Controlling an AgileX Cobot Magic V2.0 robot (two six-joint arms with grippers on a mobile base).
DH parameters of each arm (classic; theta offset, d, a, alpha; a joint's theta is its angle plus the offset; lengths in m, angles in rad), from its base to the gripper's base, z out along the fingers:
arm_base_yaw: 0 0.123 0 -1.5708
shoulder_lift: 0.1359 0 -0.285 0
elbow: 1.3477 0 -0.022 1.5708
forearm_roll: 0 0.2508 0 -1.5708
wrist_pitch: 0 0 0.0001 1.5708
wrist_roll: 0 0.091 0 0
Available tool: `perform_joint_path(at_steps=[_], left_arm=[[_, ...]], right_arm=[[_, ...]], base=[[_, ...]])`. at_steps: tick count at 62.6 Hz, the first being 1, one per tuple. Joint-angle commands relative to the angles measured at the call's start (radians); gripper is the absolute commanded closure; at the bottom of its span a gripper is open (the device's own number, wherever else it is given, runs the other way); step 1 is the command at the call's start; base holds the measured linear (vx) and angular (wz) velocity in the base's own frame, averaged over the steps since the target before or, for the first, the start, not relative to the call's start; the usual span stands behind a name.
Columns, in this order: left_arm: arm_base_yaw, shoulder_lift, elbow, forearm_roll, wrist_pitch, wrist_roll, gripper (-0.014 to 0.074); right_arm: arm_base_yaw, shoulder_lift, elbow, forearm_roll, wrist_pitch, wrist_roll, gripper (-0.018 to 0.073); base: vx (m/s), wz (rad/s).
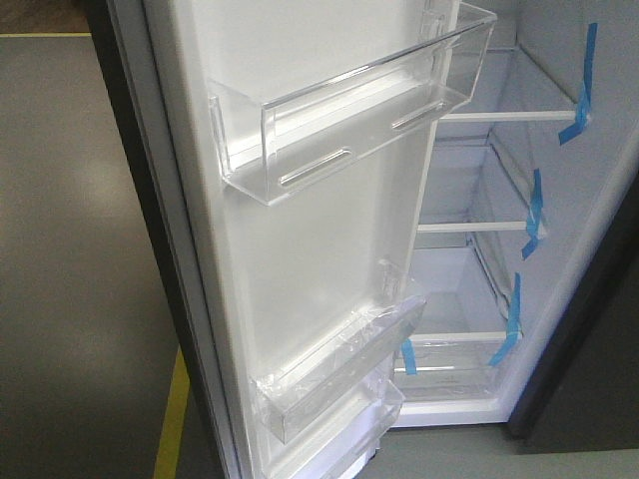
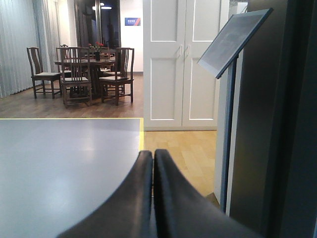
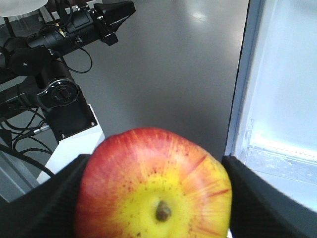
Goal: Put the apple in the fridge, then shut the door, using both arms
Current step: 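Approach the open refrigerator door bins with the apple held, then move the right gripper up and lower the apple into the upper door bin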
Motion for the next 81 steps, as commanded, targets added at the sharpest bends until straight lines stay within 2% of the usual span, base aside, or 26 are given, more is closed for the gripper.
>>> perform_joint_path(at_steps=[1,27,32,43,49,62,81], left_arm=[[-0.002,-0.015,0.021,-0.012,-0.077,-0.010,0.0603],[-0.002,-0.015,0.021,-0.012,-0.077,-0.010,0.0603],[-0.002,-0.015,0.021,-0.012,-0.077,-0.010,0.0603],[-0.002,-0.015,0.021,-0.012,-0.077,-0.010,0.0603],[-0.002,-0.015,0.021,-0.012,-0.077,-0.010,0.0603],[-0.002,-0.015,0.021,-0.012,-0.077,-0.010,0.0603],[-0.002,-0.015,0.021,-0.012,-0.077,-0.010,0.0603]], right_arm=[[-0.003,0.011,-0.029,0.051,-0.051,-0.005,0.0141],[-0.003,0.011,-0.029,0.041,-0.064,-0.023,0.0141],[-0.003,0.014,-0.029,0.008,-0.140,-0.004,0.0141],[-0.003,0.087,-0.032,-0.087,-0.362,0.123,0.0141],[-0.003,0.163,-0.063,-0.136,-0.397,0.131,0.0141],[-0.003,0.369,-0.226,-0.236,-0.399,0.139,0.0141],[-0.003,0.678,-0.571,-0.376,-0.397,0.242,0.0141]], base=[[0.00,0.00],[0.00,0.00],[0.00,0.00],[0.00,0.00],[0.00,0.00],[0.00,0.00],[0.00,0.00]])
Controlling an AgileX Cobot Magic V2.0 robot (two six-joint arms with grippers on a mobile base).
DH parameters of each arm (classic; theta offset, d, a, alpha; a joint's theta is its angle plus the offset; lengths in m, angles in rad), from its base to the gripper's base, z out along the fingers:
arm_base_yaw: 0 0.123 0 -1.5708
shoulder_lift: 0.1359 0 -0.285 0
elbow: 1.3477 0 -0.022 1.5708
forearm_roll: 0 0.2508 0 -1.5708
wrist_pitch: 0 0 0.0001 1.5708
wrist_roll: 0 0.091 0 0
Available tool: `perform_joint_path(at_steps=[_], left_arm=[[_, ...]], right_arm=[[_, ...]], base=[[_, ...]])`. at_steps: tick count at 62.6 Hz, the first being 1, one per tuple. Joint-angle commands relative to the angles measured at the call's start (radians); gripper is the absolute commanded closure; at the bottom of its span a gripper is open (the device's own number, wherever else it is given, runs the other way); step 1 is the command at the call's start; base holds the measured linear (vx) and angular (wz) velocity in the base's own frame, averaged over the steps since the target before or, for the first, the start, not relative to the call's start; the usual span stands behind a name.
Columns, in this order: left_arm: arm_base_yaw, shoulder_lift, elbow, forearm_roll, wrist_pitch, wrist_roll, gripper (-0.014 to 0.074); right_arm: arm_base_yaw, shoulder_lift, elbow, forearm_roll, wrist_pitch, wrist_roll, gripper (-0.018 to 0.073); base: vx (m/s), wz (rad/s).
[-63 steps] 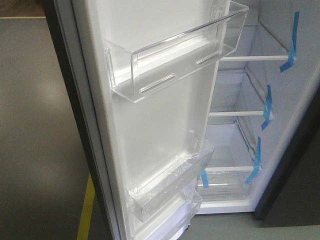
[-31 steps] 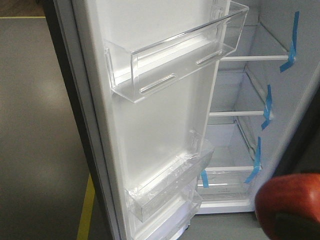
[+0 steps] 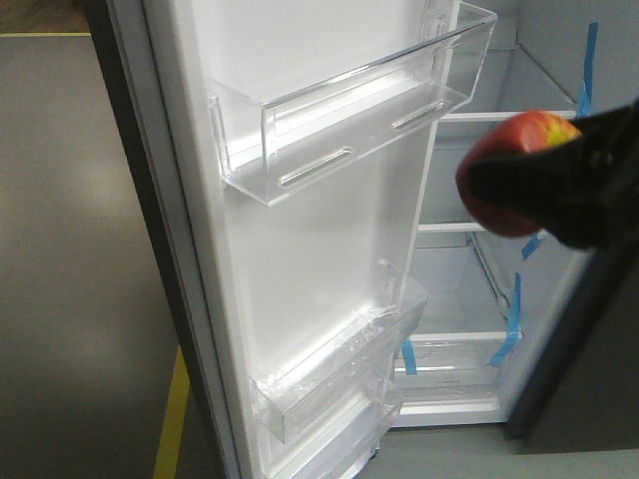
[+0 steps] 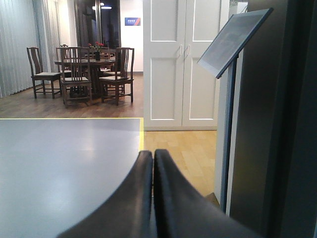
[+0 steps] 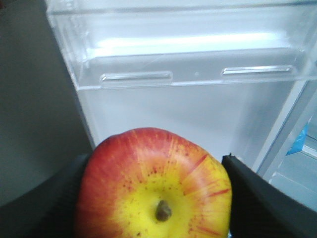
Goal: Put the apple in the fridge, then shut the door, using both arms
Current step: 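Move the right gripper up and lower the apple into the upper door bin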
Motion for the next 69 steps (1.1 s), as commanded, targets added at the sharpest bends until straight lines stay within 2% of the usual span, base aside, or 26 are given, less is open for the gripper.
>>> perform_joint_path(at_steps=[1,19,36,55,69], left_arm=[[-0.002,-0.015,0.021,-0.012,-0.077,-0.010,0.0603],[-0.002,-0.015,0.021,-0.012,-0.077,-0.010,0.0603],[-0.002,-0.015,0.021,-0.012,-0.077,-0.010,0.0603],[-0.002,-0.015,0.021,-0.012,-0.077,-0.010,0.0603],[-0.002,-0.015,0.021,-0.012,-0.077,-0.010,0.0603]], right_arm=[[-0.003,0.085,-0.144,-0.014,-0.075,0.033,0.0141],[-0.003,0.351,-0.501,-0.035,-0.075,0.044,0.0141],[-0.003,0.545,-0.726,-0.036,-0.077,0.045,0.0141],[-0.003,0.663,-0.801,-0.066,-0.073,0.049,0.0127],[-0.003,0.696,-0.801,-0.068,-0.063,0.051,0.0006]], base=[[0.00,0.00],[0.00,0.00],[0.00,0.00],[0.00,0.00],[0.00,0.00]])
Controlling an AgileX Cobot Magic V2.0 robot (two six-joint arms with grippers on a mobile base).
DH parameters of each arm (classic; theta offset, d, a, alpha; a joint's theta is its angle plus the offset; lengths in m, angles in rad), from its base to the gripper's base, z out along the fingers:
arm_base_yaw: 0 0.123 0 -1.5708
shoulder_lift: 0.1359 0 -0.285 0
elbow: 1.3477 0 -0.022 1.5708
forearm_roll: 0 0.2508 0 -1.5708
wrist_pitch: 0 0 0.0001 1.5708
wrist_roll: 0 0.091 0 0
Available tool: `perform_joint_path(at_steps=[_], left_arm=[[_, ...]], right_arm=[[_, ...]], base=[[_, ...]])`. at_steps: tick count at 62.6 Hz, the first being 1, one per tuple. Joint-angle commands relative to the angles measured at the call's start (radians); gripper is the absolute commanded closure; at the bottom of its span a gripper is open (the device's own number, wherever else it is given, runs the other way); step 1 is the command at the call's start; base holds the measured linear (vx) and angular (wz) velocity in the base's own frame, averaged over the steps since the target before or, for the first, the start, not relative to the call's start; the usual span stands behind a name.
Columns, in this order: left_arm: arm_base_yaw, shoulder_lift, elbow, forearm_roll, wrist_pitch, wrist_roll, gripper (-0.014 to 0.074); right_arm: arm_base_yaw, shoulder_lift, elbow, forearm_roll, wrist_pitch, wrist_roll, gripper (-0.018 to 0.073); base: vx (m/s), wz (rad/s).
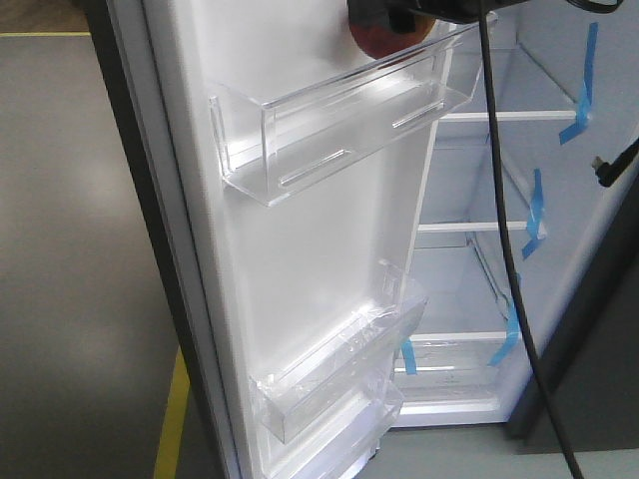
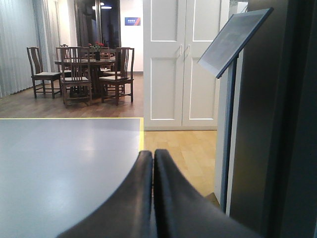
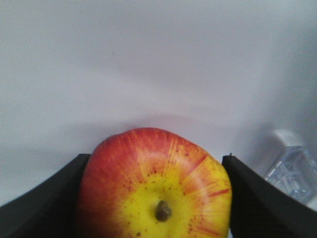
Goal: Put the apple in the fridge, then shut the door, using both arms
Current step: 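Move the right gripper up and lower the apple into the upper door bin, then open the right gripper and withdraw it from the apple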
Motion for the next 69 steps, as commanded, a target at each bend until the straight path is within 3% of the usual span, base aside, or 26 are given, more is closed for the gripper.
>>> perform_joint_path(at_steps=[1,12,35,57,69], left_arm=[[-0.002,-0.015,0.021,-0.012,-0.077,-0.010,0.0603],[-0.002,-0.015,0.021,-0.012,-0.077,-0.010,0.0603],[-0.002,-0.015,0.021,-0.012,-0.077,-0.010,0.0603],[-0.002,-0.015,0.021,-0.012,-0.077,-0.010,0.0603],[-0.002,-0.015,0.021,-0.012,-0.077,-0.010,0.0603]], right_arm=[[-0.003,-0.037,-0.035,0.016,-0.068,0.001,-0.0003],[-0.003,-0.039,-0.035,0.011,-0.050,0.001,-0.0085],[-0.002,-0.175,0.013,0.011,-0.013,0.005,-0.0020],[-0.002,-0.514,0.503,0.174,-0.192,-0.111,-0.0019],[-0.002,-0.706,0.719,0.185,-0.197,-0.110,-0.0019]], base=[[0.00,0.00],[0.00,0.00],[0.00,0.00],[0.00,0.00],[0.00,0.00]])
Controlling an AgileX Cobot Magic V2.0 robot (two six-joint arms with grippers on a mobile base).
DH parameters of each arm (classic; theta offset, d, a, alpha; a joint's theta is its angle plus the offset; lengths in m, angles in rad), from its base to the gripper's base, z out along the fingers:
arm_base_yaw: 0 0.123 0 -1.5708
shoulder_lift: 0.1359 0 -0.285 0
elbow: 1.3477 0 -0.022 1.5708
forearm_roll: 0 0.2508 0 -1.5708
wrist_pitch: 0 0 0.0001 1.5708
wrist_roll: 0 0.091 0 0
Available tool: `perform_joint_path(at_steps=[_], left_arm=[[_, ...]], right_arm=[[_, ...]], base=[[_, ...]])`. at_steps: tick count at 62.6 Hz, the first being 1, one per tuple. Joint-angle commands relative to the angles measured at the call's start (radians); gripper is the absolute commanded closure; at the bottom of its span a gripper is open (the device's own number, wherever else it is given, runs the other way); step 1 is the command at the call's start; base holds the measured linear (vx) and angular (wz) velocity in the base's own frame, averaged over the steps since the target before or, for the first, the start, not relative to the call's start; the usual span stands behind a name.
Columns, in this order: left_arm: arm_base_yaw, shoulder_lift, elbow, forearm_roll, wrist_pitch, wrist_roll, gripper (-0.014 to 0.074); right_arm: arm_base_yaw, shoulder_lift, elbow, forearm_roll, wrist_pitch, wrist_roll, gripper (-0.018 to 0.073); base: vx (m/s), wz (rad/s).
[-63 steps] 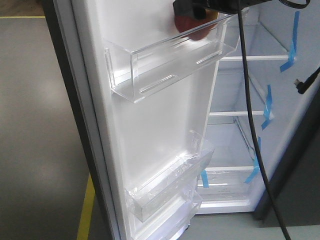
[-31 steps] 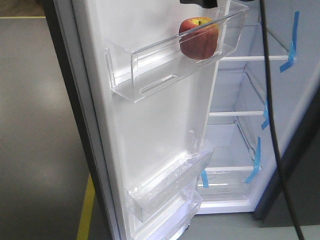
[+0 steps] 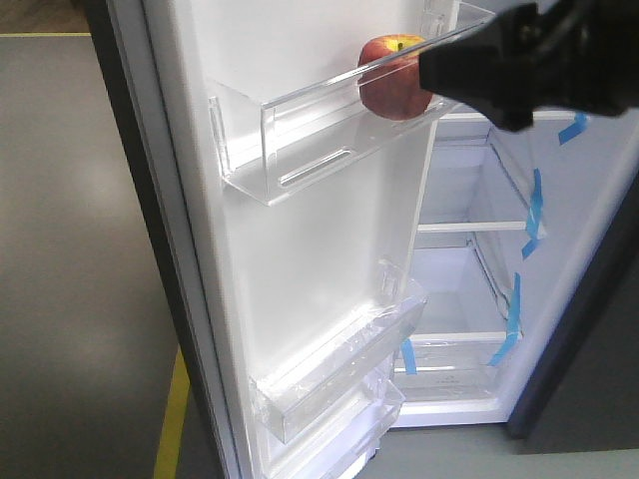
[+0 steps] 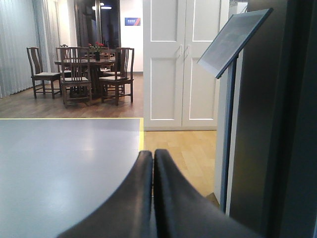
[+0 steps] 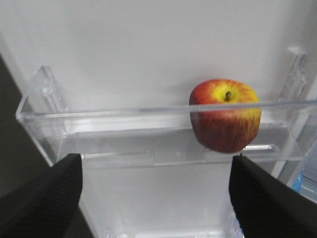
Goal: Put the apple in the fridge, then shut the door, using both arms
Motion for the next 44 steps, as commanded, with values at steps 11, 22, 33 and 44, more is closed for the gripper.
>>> perform_joint_path(at_steps=[11,22,33,44], left_arm=[[-0.002,-0.015,0.021,-0.012,-0.077,-0.010,0.0603],[-0.002,-0.015,0.021,-0.012,-0.077,-0.010,0.0603],[-0.002,-0.015,0.021,-0.012,-0.077,-0.010,0.0603],[-0.002,-0.015,0.021,-0.012,-0.077,-0.010,0.0603]], right_arm=[[-0.002,-0.285,0.266,0.044,-0.067,0.001,-0.0019],[-0.002,-0.484,0.449,0.093,-0.051,0.001,-0.0019],[-0.002,-0.658,0.588,0.136,0.012,0.001,-0.0019],[-0.002,-0.815,0.707,0.141,0.068,0.001,-0.0019]], base=[[0.00,0.00],[0.00,0.00],[0.00,0.00],[0.00,0.00]])
